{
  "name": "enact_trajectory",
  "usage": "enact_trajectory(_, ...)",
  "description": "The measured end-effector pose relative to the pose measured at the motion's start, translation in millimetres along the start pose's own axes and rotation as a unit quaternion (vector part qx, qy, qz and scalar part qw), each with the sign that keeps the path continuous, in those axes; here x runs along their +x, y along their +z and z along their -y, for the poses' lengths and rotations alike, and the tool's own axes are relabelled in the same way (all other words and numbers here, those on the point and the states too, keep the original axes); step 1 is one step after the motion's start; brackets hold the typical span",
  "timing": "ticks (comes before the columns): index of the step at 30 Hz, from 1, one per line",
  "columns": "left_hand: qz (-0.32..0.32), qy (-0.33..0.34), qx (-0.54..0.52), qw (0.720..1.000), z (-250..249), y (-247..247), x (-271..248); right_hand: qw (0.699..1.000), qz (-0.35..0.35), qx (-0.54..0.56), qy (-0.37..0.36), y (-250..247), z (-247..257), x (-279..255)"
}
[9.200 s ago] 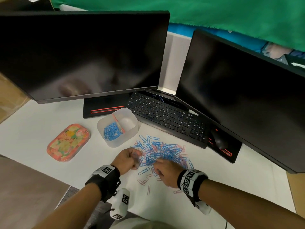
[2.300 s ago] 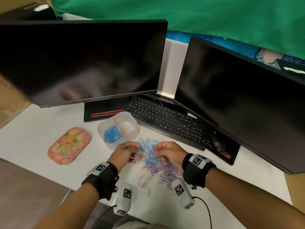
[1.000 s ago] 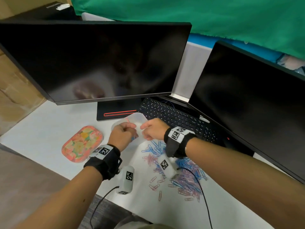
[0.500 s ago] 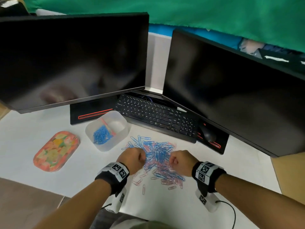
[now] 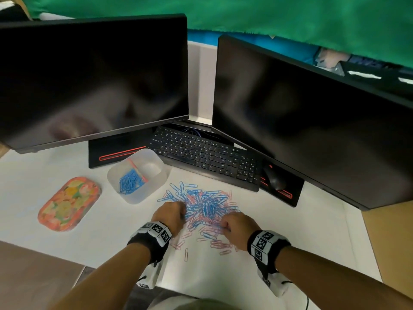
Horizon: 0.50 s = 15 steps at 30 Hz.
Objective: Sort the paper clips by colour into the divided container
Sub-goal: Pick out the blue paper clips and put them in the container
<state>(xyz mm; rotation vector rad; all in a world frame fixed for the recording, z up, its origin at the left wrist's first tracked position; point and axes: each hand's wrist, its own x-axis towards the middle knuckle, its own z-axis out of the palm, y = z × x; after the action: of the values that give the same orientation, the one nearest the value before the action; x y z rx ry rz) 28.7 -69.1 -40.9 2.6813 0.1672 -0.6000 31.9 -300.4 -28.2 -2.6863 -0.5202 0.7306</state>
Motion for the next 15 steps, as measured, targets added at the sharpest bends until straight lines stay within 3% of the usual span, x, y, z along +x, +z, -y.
enact_trajectory(6,-0.003,-0.007,-0.033,0.999,6,1,-1,0.999,-0.044,-0.01,0.009,-10,-6,5)
enact_trajectory(9,-0.006,-0.016,-0.05,0.999,9,0,-2,0.998,-0.063,-0.004,-0.02,-13,0,1)
enact_trajectory(12,-0.014,-0.025,-0.073,0.997,15,-3,-1,0.995,-0.026,-0.004,-0.094,-5,16,-3)
enact_trajectory(15,-0.019,-0.038,-0.084,0.996,17,-8,-1,0.994,0.003,-0.025,-0.111,7,31,0)
